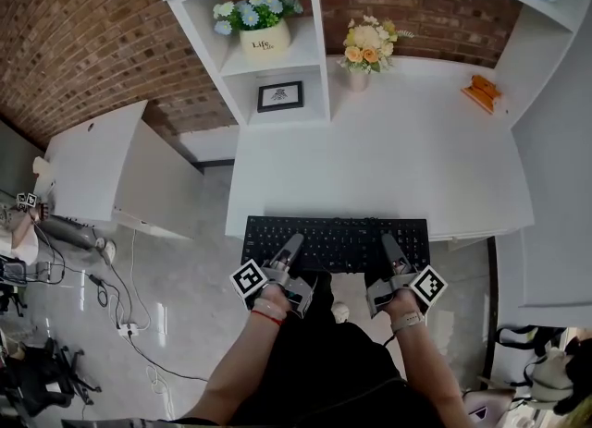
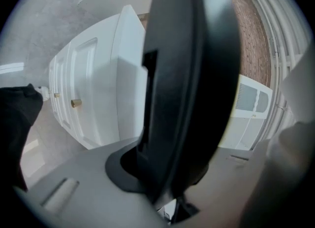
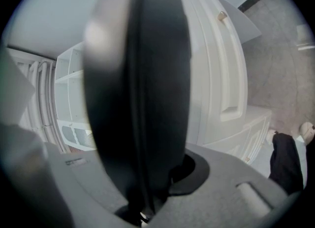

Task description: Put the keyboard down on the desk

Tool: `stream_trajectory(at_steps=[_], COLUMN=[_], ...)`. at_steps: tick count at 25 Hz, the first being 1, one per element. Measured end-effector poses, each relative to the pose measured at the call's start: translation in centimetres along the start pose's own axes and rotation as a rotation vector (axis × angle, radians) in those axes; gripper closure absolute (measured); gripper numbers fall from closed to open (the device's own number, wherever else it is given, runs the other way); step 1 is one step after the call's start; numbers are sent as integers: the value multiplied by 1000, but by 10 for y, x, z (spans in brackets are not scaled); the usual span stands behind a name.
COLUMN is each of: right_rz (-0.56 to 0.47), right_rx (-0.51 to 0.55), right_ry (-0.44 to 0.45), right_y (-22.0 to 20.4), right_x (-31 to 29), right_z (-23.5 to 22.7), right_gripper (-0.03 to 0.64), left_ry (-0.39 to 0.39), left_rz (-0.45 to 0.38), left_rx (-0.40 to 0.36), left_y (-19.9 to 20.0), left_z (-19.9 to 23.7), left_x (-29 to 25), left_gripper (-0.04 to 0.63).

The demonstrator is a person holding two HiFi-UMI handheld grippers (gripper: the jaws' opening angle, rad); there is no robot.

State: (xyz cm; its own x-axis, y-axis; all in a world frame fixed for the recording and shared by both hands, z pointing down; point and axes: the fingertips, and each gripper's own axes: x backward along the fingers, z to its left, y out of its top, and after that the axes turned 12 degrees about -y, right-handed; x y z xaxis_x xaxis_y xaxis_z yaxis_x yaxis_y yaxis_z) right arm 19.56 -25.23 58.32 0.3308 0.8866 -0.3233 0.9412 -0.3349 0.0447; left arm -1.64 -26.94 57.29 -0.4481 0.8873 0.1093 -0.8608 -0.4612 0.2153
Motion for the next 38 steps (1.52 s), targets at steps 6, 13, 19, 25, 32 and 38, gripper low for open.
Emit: stream_trajectory(at_steps=[6,13,19,25,32,38], right_rz=[7,3,-1,-14,-44,-69], right_rx=[-3,-2,-29,-51,-102,-104], right_ry=[-16,-27,-78,-98,-120,-125], right_y=[3,11,16,26,43,60], right_x=[-21,-50,-72,-91,-109,-129], right_z=[3,10,5,5,4,6], right_gripper=[532,534,535,535,540,540], left_ry=[17,25,80,107,65,17], left_rz=[-7,-5,4,42,141,212], left_rx=[7,15,40,67,97,68], left_y=[14,31,44,52,51,52], left_z=[3,6,17,25,23,16], left_x=[-15,-41,-59,-81,-109,-138], left_gripper=[523,523,520,513,461,350])
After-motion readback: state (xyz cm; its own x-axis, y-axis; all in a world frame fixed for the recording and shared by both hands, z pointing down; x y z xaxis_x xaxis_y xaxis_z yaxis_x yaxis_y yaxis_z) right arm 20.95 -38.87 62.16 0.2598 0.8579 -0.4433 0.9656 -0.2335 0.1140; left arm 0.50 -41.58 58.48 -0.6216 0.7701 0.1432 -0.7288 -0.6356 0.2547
